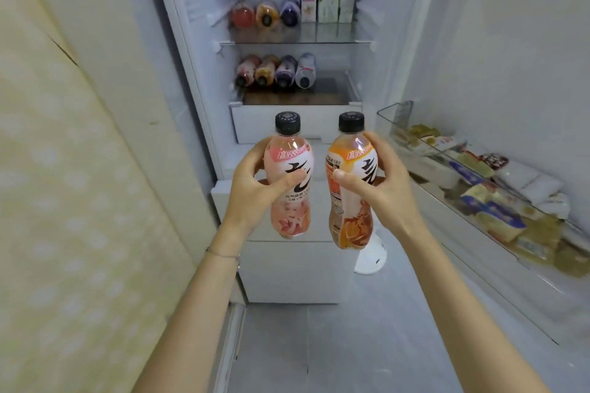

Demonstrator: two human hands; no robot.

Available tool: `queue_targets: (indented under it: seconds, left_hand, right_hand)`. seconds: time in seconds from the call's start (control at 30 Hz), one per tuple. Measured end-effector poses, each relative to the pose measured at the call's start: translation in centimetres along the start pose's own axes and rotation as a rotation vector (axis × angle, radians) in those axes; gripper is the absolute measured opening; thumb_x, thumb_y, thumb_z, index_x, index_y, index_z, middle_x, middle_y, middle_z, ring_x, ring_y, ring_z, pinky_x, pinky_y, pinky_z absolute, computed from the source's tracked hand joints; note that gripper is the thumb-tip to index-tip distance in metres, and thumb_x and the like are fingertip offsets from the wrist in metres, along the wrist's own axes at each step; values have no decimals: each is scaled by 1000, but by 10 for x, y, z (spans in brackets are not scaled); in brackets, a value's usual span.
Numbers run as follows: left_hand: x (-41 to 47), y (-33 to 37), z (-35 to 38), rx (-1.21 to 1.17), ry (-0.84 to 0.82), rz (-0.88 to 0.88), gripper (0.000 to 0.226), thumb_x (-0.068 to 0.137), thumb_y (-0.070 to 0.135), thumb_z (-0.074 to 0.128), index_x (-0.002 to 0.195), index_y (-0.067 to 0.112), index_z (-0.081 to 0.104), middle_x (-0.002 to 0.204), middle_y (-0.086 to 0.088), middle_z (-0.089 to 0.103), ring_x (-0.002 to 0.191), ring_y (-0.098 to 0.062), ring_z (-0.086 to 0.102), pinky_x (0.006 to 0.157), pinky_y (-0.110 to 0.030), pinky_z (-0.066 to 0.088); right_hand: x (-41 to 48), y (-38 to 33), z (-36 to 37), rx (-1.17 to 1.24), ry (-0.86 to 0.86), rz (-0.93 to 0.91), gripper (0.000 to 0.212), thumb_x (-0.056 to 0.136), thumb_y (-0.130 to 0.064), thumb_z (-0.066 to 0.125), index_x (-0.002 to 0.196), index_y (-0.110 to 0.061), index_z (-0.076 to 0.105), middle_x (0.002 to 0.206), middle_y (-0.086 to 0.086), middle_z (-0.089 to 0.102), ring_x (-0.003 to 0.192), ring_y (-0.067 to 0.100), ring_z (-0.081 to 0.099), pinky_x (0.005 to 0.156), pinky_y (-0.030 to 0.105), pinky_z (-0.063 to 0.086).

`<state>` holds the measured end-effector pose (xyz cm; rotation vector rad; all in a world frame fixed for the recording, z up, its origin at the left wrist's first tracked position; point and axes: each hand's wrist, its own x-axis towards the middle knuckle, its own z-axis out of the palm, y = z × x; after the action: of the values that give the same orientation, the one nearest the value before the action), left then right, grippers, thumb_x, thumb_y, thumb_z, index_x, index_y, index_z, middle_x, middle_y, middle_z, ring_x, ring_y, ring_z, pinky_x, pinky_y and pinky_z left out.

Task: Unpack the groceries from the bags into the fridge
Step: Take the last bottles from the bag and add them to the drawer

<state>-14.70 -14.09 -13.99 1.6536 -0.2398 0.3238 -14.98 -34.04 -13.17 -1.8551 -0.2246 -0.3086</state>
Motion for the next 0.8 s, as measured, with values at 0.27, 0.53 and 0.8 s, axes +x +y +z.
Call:
queue_targets:
  seconds: [0.27, 0.53, 0.8]
  left_hand:
    - [90, -28, -28, -23, 52, -23, 59, 63, 40, 80, 117, 30, 60, 112, 13, 66, 102, -3, 62, 73, -14, 51]
    - [185, -67, -52, -40, -43, -2, 69, 66, 34, 80, 129, 21, 55, 121, 8, 61, 109, -8, 60, 75, -17, 52]
    - [279, -90, -61, 28, -251, 100, 58, 72, 12, 84, 113, 38, 54, 112, 19, 60, 102, 8, 58, 77, -10, 49]
  right_hand:
    - [95, 11, 40, 18, -15, -24, 62, 70, -44, 75, 124, -47, 44, 111, -22, 61, 99, -4, 61, 74, 12, 49]
    - [170, 29, 75, -20, 113, -2, 68, 75, -34, 79, 134, -34, 45, 117, -15, 59, 102, -1, 59, 74, 12, 48]
    - [231, 41, 95, -21, 284, 51, 75, 66, -43, 78, 134, -38, 46, 123, -12, 59, 108, 3, 60, 86, 23, 50]
